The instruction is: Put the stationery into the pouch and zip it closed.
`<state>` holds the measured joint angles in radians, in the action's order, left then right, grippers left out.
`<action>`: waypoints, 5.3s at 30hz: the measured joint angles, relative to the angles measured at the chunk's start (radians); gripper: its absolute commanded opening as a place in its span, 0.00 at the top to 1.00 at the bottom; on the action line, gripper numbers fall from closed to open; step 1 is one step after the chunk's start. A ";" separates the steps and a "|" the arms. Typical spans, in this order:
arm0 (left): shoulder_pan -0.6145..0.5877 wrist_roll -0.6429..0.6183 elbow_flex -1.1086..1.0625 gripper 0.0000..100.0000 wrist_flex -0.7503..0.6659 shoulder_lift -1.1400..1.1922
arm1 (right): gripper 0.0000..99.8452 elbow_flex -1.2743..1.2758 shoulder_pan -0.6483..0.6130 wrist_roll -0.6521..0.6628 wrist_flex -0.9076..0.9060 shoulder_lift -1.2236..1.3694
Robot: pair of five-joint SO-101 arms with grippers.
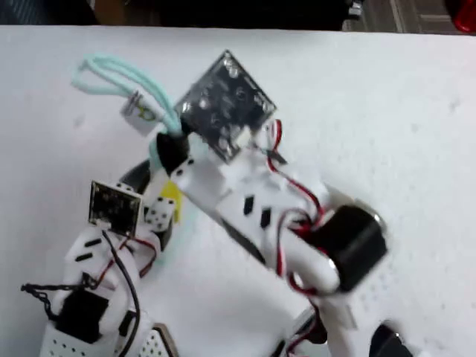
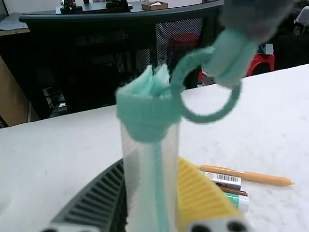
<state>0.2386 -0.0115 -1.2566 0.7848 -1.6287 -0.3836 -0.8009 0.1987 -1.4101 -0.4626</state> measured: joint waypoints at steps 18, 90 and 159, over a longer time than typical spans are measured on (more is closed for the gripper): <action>0.002 0.003 -0.011 0.83 0.252 -0.196 | 0.98 0.138 0.041 0.000 0.218 0.000; 0.002 0.086 -0.051 0.98 0.230 -0.198 | 0.72 0.219 0.397 0.000 0.180 0.025; 0.000 0.086 -0.051 0.98 0.232 -0.198 | 0.98 0.212 0.683 0.471 0.318 1.057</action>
<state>0.2386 0.0744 -1.3073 1.0165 -1.8267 -0.1718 -0.1181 0.6697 -1.0925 0.5946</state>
